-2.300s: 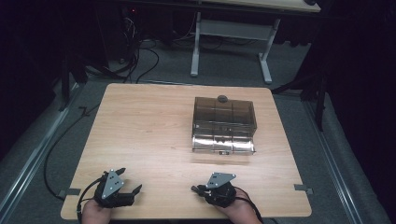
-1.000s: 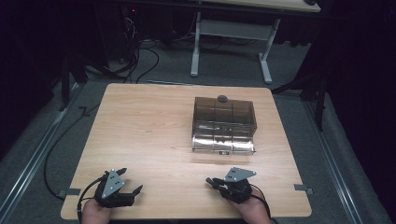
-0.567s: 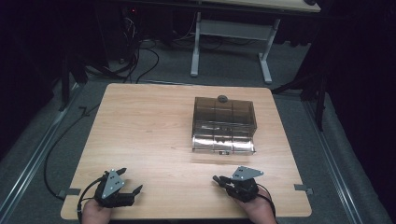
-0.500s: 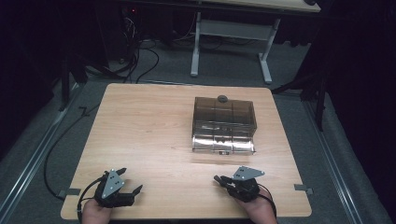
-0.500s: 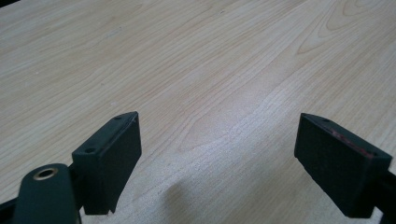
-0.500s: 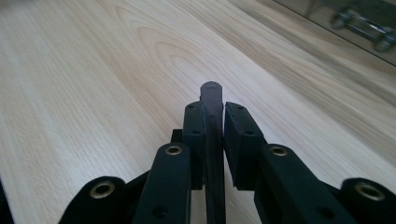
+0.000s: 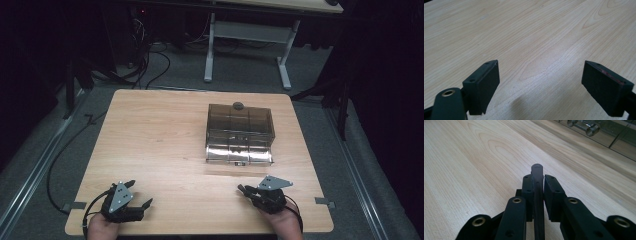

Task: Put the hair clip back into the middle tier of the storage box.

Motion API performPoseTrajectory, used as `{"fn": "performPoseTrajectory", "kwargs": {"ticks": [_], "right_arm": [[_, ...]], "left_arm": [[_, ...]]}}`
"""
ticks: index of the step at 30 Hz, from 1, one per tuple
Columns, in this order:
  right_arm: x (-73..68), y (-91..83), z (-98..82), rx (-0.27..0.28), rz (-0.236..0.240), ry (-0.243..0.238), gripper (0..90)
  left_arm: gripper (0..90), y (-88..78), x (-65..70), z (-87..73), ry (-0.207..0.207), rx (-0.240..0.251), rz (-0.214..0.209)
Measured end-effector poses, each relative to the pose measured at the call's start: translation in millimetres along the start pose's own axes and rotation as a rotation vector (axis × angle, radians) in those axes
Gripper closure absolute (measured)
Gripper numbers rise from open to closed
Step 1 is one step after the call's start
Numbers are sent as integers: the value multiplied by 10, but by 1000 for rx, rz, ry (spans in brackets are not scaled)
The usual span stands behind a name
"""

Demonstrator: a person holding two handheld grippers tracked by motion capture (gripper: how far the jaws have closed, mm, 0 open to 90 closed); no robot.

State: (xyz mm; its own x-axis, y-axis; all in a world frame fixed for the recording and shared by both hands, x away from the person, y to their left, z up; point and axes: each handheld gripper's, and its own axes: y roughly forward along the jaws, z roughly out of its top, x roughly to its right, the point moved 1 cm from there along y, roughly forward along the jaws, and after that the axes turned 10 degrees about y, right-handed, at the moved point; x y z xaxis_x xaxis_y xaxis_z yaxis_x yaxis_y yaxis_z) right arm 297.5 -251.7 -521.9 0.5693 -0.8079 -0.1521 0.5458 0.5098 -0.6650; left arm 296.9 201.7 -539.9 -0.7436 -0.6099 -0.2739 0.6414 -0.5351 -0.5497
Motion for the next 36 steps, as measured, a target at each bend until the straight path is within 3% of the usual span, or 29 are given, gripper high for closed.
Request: {"fn": "performPoseTrajectory", "kwargs": {"ticks": [4,11,24,25,36], "right_arm": [[33,1,14,4,-8,10,793],[56,25,-4,-6,-2,18,792],[111,70,-45,-33,-19,44,780],[121,56,-54,-28,-15,60,746],[133,-3,-40,13,-17,74,713]], "left_arm": [[151,-2,-2,-1,0,6,-5],[151,-5,4,-1,-5,3,22],[151,-5,-1,-3,-6,8,4],[151,-6,1,-2,-3,5,5],[151,-1,-1,0,2,2,-4]]}}
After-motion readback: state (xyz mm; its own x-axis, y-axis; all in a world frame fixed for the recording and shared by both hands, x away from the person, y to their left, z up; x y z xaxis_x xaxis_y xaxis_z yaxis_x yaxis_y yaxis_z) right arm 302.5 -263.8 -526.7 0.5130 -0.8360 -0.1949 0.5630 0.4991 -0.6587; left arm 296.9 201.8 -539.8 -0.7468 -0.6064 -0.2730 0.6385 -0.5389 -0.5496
